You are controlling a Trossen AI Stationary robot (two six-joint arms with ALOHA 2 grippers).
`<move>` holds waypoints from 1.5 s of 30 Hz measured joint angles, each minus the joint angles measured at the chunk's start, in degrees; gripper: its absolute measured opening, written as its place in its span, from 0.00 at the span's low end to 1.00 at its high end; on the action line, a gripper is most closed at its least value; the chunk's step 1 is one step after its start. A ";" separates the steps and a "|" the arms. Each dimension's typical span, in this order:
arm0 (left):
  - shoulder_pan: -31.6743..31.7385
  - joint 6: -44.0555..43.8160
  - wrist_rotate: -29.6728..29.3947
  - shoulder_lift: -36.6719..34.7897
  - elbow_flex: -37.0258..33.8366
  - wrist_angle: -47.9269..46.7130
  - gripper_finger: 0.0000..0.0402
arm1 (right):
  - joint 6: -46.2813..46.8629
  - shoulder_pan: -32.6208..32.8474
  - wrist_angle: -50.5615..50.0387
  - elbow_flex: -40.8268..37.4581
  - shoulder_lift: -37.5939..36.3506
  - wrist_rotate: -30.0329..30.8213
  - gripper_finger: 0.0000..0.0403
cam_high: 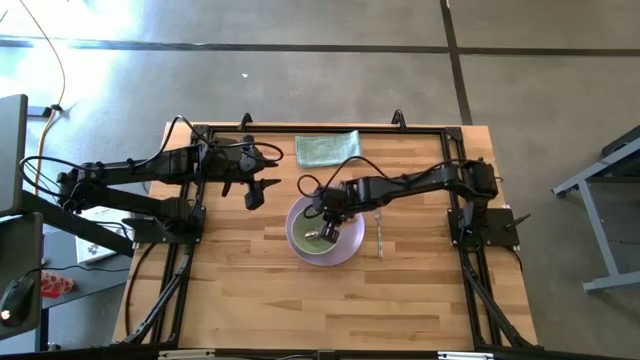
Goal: Set table place
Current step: Adjust the green bowl on the purple plate
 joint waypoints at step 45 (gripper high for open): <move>-0.02 -0.20 -0.66 0.00 0.01 -0.13 0.50 | -0.01 0.45 -9.21 -0.15 -1.95 -0.57 0.00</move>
